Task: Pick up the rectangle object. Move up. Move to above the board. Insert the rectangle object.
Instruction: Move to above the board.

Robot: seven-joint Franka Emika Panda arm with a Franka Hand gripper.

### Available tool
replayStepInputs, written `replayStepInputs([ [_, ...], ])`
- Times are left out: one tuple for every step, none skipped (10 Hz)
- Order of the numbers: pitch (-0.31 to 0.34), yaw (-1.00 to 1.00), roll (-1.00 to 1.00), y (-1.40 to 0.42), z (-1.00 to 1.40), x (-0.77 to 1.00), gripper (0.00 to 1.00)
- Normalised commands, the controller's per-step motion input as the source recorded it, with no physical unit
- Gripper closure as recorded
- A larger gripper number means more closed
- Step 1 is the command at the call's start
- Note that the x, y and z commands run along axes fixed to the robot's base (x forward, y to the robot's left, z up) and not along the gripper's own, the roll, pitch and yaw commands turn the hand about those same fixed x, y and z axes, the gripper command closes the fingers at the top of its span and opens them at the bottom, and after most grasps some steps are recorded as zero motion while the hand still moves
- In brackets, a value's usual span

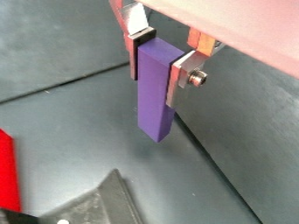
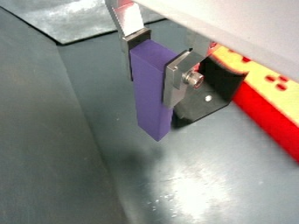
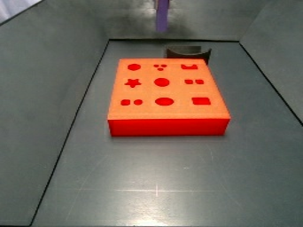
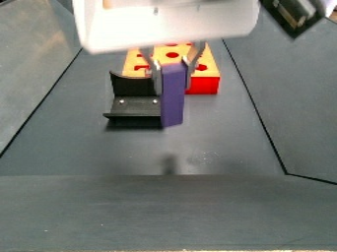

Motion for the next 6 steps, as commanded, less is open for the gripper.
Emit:
replayStepInputs([
  [0.060,0.07,0.05,-0.13,1.00,-0.15,1.00],
  [0.053,0.07,0.07,-0.12,1.00,-0.14,1.00],
  [0.050,0.05,0.11,-0.11,1.00,-0.13,1.00],
  [0.050,0.04,0.10,-0.11,1.00,-0.12,1.00],
  [0.046,0.03,0.09,-0.10,1.00,-0.11,1.00],
  [0.046,0.03,0.09,-0.09,1.00,-0.11,1.00],
])
